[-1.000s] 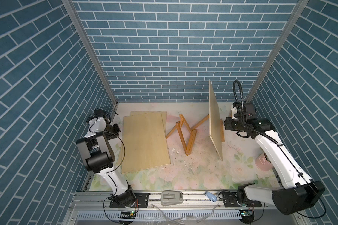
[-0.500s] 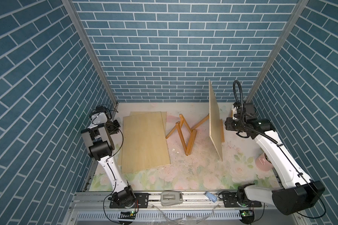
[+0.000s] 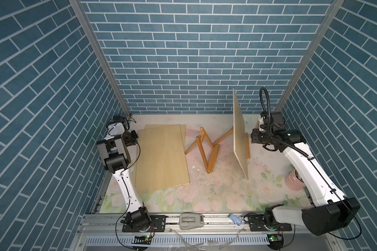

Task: Disassemble the easel
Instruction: Place the drawing board on the drawing board.

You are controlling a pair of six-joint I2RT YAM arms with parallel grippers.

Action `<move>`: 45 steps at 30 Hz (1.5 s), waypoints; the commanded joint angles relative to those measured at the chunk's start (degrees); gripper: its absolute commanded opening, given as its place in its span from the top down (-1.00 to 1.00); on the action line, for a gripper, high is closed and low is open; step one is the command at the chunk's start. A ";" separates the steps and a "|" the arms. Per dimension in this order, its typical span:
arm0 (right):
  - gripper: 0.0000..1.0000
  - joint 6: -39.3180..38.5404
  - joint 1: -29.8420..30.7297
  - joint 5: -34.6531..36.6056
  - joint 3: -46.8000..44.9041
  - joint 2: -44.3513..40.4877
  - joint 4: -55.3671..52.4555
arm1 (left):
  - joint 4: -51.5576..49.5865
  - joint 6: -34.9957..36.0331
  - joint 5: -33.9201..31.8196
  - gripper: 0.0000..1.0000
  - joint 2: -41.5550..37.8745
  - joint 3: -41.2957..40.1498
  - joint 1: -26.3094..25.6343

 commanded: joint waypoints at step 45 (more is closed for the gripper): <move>0.12 4.85 0.41 1.51 0.62 0.16 -1.24 | 3.53 -0.16 1.55 0.61 -13.54 2.88 -1.58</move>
